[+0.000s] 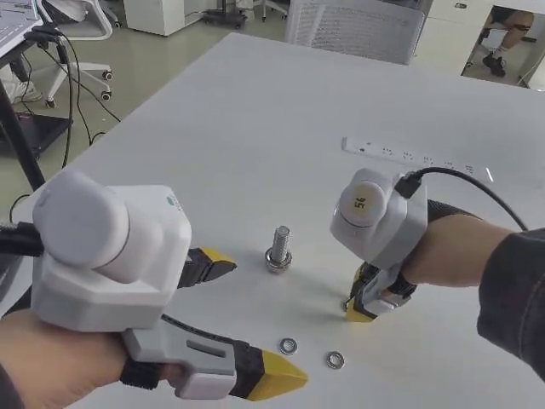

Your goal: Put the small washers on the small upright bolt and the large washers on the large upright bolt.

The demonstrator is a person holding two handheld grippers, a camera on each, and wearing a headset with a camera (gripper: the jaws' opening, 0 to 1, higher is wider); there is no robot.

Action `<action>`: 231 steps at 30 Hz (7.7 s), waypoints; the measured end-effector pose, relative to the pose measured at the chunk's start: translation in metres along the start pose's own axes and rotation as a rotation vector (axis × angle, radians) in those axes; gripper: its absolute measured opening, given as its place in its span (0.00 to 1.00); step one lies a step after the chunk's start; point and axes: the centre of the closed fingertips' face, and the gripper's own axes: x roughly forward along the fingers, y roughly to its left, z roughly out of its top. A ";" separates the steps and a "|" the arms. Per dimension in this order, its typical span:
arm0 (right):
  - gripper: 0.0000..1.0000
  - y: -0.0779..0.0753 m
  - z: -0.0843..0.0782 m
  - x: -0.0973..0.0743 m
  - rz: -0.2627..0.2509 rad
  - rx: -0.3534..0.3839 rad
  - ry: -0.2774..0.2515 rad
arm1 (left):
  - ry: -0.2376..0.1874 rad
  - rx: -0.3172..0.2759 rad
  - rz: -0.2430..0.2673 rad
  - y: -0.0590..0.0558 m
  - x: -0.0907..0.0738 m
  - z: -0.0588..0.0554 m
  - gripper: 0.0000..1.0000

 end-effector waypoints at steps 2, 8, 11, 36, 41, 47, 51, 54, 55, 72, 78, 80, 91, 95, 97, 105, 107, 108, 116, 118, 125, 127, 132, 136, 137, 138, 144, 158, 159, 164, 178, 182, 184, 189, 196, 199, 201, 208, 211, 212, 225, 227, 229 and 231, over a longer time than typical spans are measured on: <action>0.18 0.000 0.000 0.000 -0.002 -0.006 0.002 | -0.003 -0.002 0.000 0.000 0.000 0.001 0.82; 0.15 -0.001 0.000 0.000 -0.005 -0.016 0.001 | -0.001 -0.003 -0.001 -0.001 0.000 0.000 0.82; 0.14 -0.001 0.000 0.001 -0.005 -0.025 0.003 | -0.003 -0.005 -0.001 -0.001 0.001 0.000 0.82; 0.14 0.004 -0.011 -0.007 -0.008 -0.024 0.020 | -0.003 0.002 -0.011 -0.002 0.001 0.002 0.82; 0.14 0.007 -0.017 -0.012 -0.011 -0.017 0.023 | -0.003 0.005 -0.014 -0.003 0.002 0.003 0.82; 0.14 0.008 -0.026 -0.018 -0.017 0.000 0.023 | -0.006 0.009 -0.015 -0.003 0.002 0.004 0.82; 0.14 0.011 -0.032 -0.023 -0.022 0.012 0.021 | -0.008 0.011 -0.015 -0.003 0.002 0.004 0.82; 0.14 0.011 -0.036 -0.025 -0.027 0.021 0.022 | -0.008 0.012 -0.014 -0.003 0.002 0.005 0.82; 0.14 0.012 -0.038 -0.026 -0.027 0.026 0.022 | -0.008 0.012 -0.015 -0.003 0.002 0.005 0.82; 0.14 0.008 -0.063 -0.040 -0.053 0.087 0.023 | -0.007 0.020 -0.017 -0.005 0.002 0.005 0.82; 0.14 0.003 -0.065 -0.045 -0.066 0.095 0.020 | -0.005 0.023 -0.018 -0.005 0.003 0.005 0.82; 0.14 0.002 -0.066 -0.048 -0.070 0.098 0.019 | -0.005 0.023 -0.018 -0.006 0.003 0.005 0.82; 0.14 -0.005 -0.066 -0.064 -0.090 0.090 0.019 | -0.005 0.025 -0.019 -0.008 0.004 0.006 0.82; 0.14 -0.012 -0.062 -0.071 -0.104 0.082 0.009 | -0.003 0.027 -0.020 -0.009 0.004 0.006 0.82; 0.14 -0.015 -0.059 -0.074 -0.112 0.076 0.006 | -0.004 0.027 -0.019 -0.008 0.004 0.006 0.82; 0.14 -0.023 -0.048 -0.087 -0.138 0.046 0.004 | -0.002 0.025 -0.020 -0.008 0.004 0.005 0.82; 0.14 -0.025 -0.046 -0.089 -0.142 0.037 0.004 | -0.001 0.024 -0.019 -0.008 0.004 0.005 0.82; 0.14 -0.026 -0.044 -0.090 -0.143 0.035 0.003 | -0.002 0.024 -0.018 -0.008 0.004 0.006 0.82; 0.14 -0.033 -0.035 -0.091 -0.148 0.007 0.003 | 0.002 0.020 -0.017 -0.006 0.003 0.005 0.82; 0.14 -0.034 -0.033 -0.090 -0.146 0.003 0.004 | 0.003 0.020 -0.017 -0.006 0.004 0.004 0.82; 0.14 -0.036 -0.029 -0.085 -0.137 -0.010 0.006 | 0.003 0.016 -0.014 -0.005 0.004 0.003 0.82; 0.14 -0.036 -0.029 -0.083 -0.133 -0.013 0.010 | 0.002 0.014 -0.012 -0.004 0.004 0.003 0.82; 0.14 -0.037 -0.028 -0.079 -0.127 -0.017 0.010 | 0.003 0.011 -0.009 -0.004 0.003 0.003 0.82; 0.14 -0.039 -0.029 -0.076 -0.120 -0.017 0.014 | 0.003 0.010 -0.006 -0.004 0.003 0.002 0.82; 0.14 -0.039 -0.030 -0.075 -0.118 -0.017 0.016 | 0.004 0.010 -0.005 -0.004 0.003 0.002 0.82; 0.14 -0.038 -0.030 -0.074 -0.116 -0.017 0.018 | 0.004 0.010 -0.005 -0.004 0.003 0.002 0.82; 0.14 -0.038 -0.029 -0.071 -0.107 -0.016 0.020 | 0.007 0.009 -0.002 -0.003 0.002 0.001 0.82; 0.14 -0.038 -0.032 -0.057 -0.091 -0.006 0.024 | 0.013 0.007 -0.001 -0.003 0.002 -0.001 0.82; 0.14 -0.038 -0.032 -0.055 -0.091 -0.006 0.023 | 0.014 0.007 -0.001 -0.003 0.002 -0.002 0.82; 0.14 -0.037 -0.035 -0.047 -0.074 0.004 0.029 | 0.016 0.006 0.000 -0.002 0.002 -0.002 0.82; 0.14 -0.034 -0.036 -0.027 -0.040 0.033 0.026 | 0.025 -0.001 0.001 -0.001 0.003 -0.003 0.82; 0.14 -0.034 -0.038 -0.023 -0.037 0.043 0.022 | 0.029 0.001 0.001 -0.001 0.003 -0.004 0.82; 0.14 -0.034 -0.038 -0.022 -0.034 0.046 0.021 | 0.029 0.000 0.001 -0.001 0.003 -0.004 0.82; 0.14 -0.034 -0.038 -0.020 -0.037 0.044 0.023 | 0.033 0.001 0.001 -0.001 0.004 -0.005 0.82; 0.14 -0.036 -0.038 -0.018 -0.038 0.048 0.022 | 0.031 0.000 -0.001 -0.001 0.004 -0.005 0.82; 0.15 -0.036 -0.038 -0.019 -0.043 0.051 0.022 | 0.031 0.002 -0.002 -0.001 0.004 -0.004 0.82; 0.18 -0.035 -0.038 -0.019 -0.046 0.059 0.016 | 0.032 0.002 -0.003 -0.002 0.004 -0.004 0.82; 0.22 -0.034 -0.039 -0.023 -0.057 0.076 0.002 | 0.031 0.005 -0.005 -0.002 0.004 -0.004 0.82; 0.24 -0.038 -0.041 -0.022 -0.065 0.085 -0.012 | 0.030 0.007 -0.006 -0.003 0.005 -0.003 0.82; 0.26 -0.039 -0.041 -0.023 -0.067 0.090 -0.015 | 0.030 0.007 -0.006 -0.003 0.005 -0.003 0.82; 0.41 -0.037 -0.046 -0.031 -0.081 0.127 -0.049 | 0.029 0.012 -0.008 -0.004 0.005 -0.002 0.82; 0.41 -0.035 -0.047 -0.032 -0.082 0.133 -0.056 | 0.029 0.013 -0.008 -0.004 0.005 -0.002 0.82; 0.43 -0.034 -0.047 -0.033 -0.084 0.141 -0.064 | 0.029 0.013 -0.008 -0.004 0.005 -0.002 0.82; 0.43 -0.031 -0.047 -0.035 -0.085 0.143 -0.069 | 0.029 0.014 -0.009 -0.004 0.005 -0.002 0.82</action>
